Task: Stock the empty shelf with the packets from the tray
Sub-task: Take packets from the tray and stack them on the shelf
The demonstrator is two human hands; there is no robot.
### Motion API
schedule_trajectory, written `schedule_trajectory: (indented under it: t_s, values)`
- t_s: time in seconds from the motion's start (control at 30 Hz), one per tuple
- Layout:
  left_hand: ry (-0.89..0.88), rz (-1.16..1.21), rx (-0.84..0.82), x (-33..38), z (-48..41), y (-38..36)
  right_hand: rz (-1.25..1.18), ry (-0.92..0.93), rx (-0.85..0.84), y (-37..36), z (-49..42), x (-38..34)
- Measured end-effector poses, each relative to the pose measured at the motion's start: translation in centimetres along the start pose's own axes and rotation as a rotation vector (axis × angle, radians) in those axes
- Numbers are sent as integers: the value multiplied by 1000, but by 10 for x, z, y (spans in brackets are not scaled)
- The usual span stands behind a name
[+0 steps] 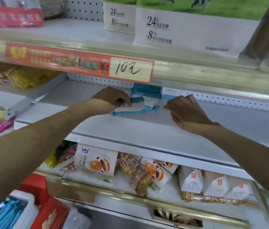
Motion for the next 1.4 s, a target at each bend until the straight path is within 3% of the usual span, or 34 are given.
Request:
schedule_trajectory:
  t_s: [0.2, 0.47, 0.7, 0.93, 1.4]
  values:
    - [-169, -30, -12, 10, -60, -32, 35, -88, -13, 22, 35, 16]
    - [-269, 11, 10, -1, -93, -50, 52, -150, 19, 45, 67, 31]
    - [-350, -167, 49, -3, -97, -57, 26, -152, 12, 46, 75, 28]
    - [-352, -313, 90, -5, -90, -64, -9, -173, -2, 40, 73, 19]
    - [-265, -339, 35, -1, -67, -53, -60, -116, 16, 37, 59, 1]
Point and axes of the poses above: each hand's wrist, its own z-axis away from the middle knuckle, its own y-axis out of the back of the hand, x = y × z, the point moved 4 cm from there along -z, towards the middle knuckle, and after that the axes turned 13 degrees about -y, right-handed, at the moved point
